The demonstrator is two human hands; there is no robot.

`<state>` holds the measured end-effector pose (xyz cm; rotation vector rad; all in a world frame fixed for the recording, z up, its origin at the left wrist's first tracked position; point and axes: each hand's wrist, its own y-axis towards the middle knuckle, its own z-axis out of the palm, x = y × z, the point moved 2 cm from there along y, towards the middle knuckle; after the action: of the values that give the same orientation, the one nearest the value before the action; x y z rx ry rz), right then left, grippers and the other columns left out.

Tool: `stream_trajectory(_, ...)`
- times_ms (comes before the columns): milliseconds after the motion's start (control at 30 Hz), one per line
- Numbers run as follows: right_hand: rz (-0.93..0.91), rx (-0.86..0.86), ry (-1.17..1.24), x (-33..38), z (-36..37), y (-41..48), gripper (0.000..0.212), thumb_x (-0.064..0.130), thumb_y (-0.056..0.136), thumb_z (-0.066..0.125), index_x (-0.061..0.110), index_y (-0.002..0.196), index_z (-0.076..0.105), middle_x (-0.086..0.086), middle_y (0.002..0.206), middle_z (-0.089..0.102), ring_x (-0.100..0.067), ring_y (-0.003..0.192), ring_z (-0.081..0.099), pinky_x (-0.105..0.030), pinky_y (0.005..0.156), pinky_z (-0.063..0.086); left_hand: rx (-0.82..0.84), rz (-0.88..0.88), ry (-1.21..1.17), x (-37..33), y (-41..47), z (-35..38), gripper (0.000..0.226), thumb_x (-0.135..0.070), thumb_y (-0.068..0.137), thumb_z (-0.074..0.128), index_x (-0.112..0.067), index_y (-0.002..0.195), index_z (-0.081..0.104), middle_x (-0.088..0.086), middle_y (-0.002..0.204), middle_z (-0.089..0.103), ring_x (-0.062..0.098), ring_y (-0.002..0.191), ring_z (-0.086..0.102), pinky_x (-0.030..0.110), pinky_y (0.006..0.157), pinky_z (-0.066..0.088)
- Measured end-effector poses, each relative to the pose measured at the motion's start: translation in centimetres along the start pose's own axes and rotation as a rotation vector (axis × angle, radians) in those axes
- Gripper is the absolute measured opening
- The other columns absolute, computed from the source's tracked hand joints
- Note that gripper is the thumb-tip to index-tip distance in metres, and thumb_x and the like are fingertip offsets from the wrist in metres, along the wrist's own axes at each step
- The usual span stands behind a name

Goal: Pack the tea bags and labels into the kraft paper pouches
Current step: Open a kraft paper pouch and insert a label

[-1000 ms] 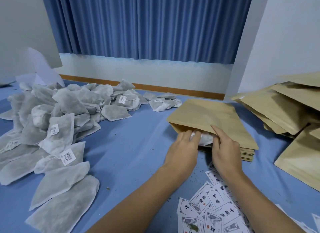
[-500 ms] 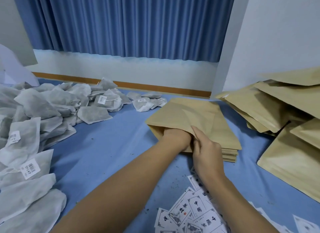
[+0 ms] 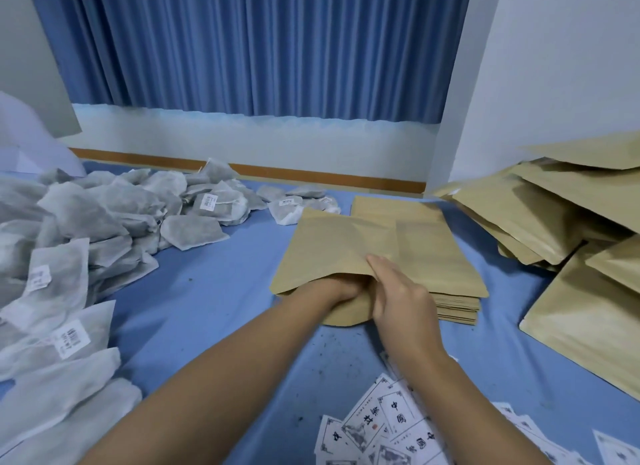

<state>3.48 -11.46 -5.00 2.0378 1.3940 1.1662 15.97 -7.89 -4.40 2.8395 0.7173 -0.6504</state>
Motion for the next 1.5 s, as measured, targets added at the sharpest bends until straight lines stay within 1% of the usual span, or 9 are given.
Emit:
stream_trajectory(200,0.042,0.158,-0.007,0.7,0.6,0.6,0.057,-0.007,0.084,0.053,0.019,0.135,0.061,-0.008,0.134,0.063,-0.03,0.116,0.063,-0.044,0.092,0.053,-0.208,0.025,-0.024,0.0,-5.5,-1.1,0.023,-0.018,0.091,0.047,-0.018,0.108,0.062,0.008,0.113,0.067,0.032,0.103,0.06,0.042,0.086,0.051)
stream_trajectory(300,0.008,0.238,0.014,2.1,1.4,0.6,0.049,-0.006,0.079,0.051,0.015,0.123,0.061,-0.008,0.115,0.066,-0.033,0.1,0.062,-0.044,0.083,0.053,-0.351,0.016,0.031,0.6,-8.6,-2.5,0.018,-0.021,0.09,0.046,-0.019,0.083,0.062,0.004,0.091,0.07,0.031,0.087,0.062,0.04,0.069,0.051)
stream_trajectory(567,-0.039,0.291,0.072,8.2,4.7,0.4,0.038,-0.013,0.078,0.041,0.014,0.102,0.054,-0.005,0.086,0.057,-0.032,0.077,0.052,-0.042,0.066,0.045,-0.885,-0.17,0.092,6.7,-16.1,-7.5,0.019,-0.029,0.089,0.05,-0.021,0.085,0.067,-0.002,0.079,0.068,0.024,0.077,0.061,0.039,0.066,0.049)
stream_trajectory(733,0.006,0.345,0.066,10.7,7.2,0.1,0.035,-0.014,0.078,0.033,0.016,0.092,0.047,0.001,0.081,0.049,-0.027,0.076,0.047,-0.038,0.057,0.037,-0.99,-0.526,0.362,11.9,-18.8,-10.4,0.022,-0.033,0.088,0.05,-0.024,0.094,0.069,-0.001,0.112,0.06,0.023,0.11,0.053,0.056,0.107,0.027)
stream_trajectory(833,-0.018,0.381,0.105,11.7,8.3,-0.4,0.066,-0.016,0.079,0.031,0.021,0.127,0.056,0.003,0.116,0.058,-0.02,0.106,0.054,-0.034,0.08,0.048,-0.863,-0.865,0.311,16.1,-20.5,-12.2,0.031,-0.038,0.084,0.053,-0.026,0.112,0.055,0.013,0.148,0.037,0.038,0.141,0.026,0.079,0.106,0.004)
stream_trajectory(967,0.017,0.457,0.06,11.4,9.5,-1.1,0.072,-0.015,0.085,0.031,0.021,0.145,0.046,0.001,0.147,0.048,-0.021,0.137,0.043,-0.037,0.106,0.044,-0.592,-1.143,-0.004,20.2,-22.1,-11.0,0.058,-0.042,0.083,0.06,-0.034,0.133,0.031,0.022,0.154,0.019,0.05,0.137,0.021,0.076,0.104,0.012)
stream_trajectory(1167,0.083,0.313,0.142,11.4,9.3,-1.1,0.06,-0.016,0.085,0.034,0.015,0.13,0.059,-0.002,0.119,0.063,-0.023,0.104,0.058,-0.03,0.084,0.046,-0.688,-1.047,0.144,20.1,-20.9,-10.4,0.04,-0.015,0.086,0.06,-0.029,0.117,0.04,0.018,0.131,0.043,0.042,0.118,0.045,0.052,0.094,0.034)
stream_trajectory(1333,0.157,0.194,0.152,10.6,8.1,0.7,0.031,-0.004,0.097,0.039,0.008,0.116,0.061,-0.012,0.091,0.065,-0.038,0.082,0.058,-0.044,0.071,0.05,-0.947,-0.876,-0.196,19.7,-19.2,-9.5,0.027,-0.026,0.09,0.062,-0.025,0.111,0.046,0.014,0.117,0.058,0.038,0.104,0.056,0.04,0.078,0.04)
stream_trajectory(1500,0.148,0.118,0.121,9.8,6.4,3.1,0.036,0.008,0.103,0.04,0.017,0.13,0.062,-0.018,0.093,0.07,-0.041,0.082,0.06,-0.04,0.074,0.048,-1.065,-0.666,-0.493,15.8,-15.1,-7.4,0.024,-0.028,0.088,0.06,-0.027,0.105,0.043,0.004,0.101,0.064,0.027,0.085,0.057,0.036,0.069,0.041)
